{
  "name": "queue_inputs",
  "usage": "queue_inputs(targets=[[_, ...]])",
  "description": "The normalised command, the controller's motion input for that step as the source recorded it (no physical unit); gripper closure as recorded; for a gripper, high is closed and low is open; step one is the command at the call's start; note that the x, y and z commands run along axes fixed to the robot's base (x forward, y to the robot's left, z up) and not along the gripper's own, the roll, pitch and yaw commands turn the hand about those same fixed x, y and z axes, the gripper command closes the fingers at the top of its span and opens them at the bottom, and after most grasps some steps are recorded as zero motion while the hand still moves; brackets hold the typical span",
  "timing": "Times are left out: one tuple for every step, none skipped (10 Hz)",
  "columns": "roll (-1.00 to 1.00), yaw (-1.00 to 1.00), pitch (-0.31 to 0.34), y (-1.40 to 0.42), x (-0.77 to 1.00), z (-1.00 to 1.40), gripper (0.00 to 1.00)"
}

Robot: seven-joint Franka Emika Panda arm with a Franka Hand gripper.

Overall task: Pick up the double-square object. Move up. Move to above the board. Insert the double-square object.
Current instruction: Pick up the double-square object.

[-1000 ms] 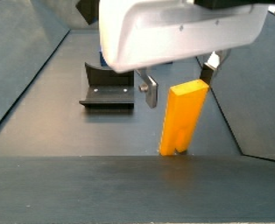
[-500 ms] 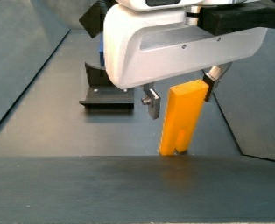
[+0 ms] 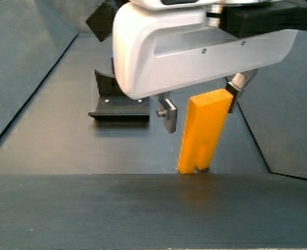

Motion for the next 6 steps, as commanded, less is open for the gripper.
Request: queue_inputs(targets=[[0.0,0.0,0.0,0.0,0.0,0.0,0.0],[0.0,0.0,0.0,0.0,0.0,0.0,1.0],[0.0,0.0,0.0,0.0,0.0,0.0,1.0],[0.0,0.0,0.0,0.0,0.0,0.0,1.0],[0.0,0.0,0.0,0.0,0.0,0.0,1.0],[0.0,0.0,0.0,0.0,0.0,0.0,1.0]])
